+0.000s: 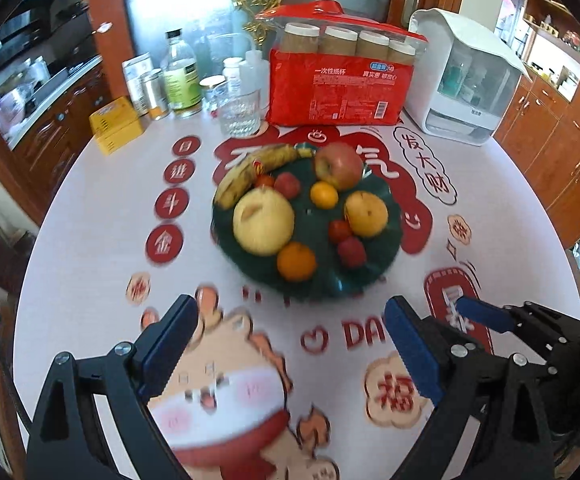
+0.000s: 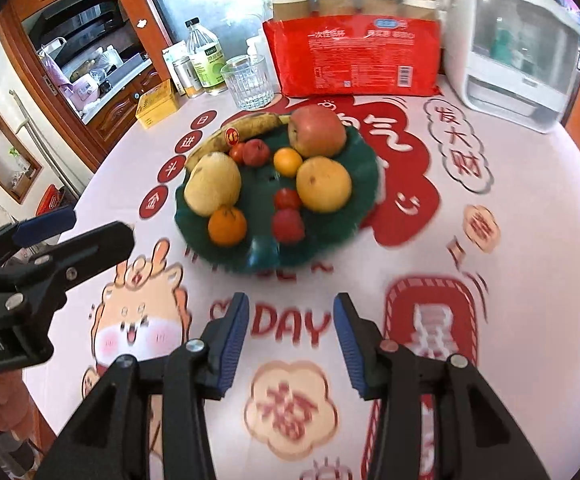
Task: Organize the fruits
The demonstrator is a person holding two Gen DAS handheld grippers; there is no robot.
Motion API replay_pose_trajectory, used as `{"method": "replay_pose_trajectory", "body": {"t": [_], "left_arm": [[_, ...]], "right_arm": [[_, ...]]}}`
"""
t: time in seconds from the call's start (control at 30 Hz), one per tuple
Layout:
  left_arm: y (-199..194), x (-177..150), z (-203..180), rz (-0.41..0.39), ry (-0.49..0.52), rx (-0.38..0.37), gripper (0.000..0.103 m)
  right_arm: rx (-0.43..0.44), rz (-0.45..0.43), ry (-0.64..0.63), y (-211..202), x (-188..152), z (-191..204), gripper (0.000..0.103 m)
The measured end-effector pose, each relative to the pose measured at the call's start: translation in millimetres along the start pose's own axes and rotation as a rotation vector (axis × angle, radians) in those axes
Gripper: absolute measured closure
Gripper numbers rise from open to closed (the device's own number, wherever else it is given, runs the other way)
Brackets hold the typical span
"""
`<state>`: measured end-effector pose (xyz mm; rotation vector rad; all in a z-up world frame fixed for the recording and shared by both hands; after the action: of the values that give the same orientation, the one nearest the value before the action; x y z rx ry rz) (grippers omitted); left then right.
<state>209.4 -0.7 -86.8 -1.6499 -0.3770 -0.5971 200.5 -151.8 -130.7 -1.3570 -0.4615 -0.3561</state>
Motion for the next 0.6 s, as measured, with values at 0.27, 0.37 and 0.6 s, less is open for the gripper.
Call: {"method": "replay_pose_trajectory", "body": {"t": [0.27,0.37,0.6], "left_arm": [[-56,-56,-3,-0.012,-0.063,0.060,0.009],[-73,-70,-3,-0.018,-0.081,0.076,0.009],[-107,-99,-12,-0.043,-0.103,0.112,0.009]], "right_arm": [[-0.018,-0.011,0.051,-59,-50,-2,0.054],[-0.017,-0.020,0.070,-79,-62,-2,0.052],[-0.030,-0.055,0.058,-115,-82,1,0.047]]}}
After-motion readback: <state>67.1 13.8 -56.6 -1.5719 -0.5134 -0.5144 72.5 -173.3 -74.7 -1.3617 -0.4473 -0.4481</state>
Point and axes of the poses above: each gripper's, at about its wrist camera, not at the fingertips, and y roughly the way its jaws point, z to its left, x to its top, the point moved 3 cm from there along y, roughly the way its jaws point, and after that the axes turned 1 degree about -x, right-handed, at the moved point
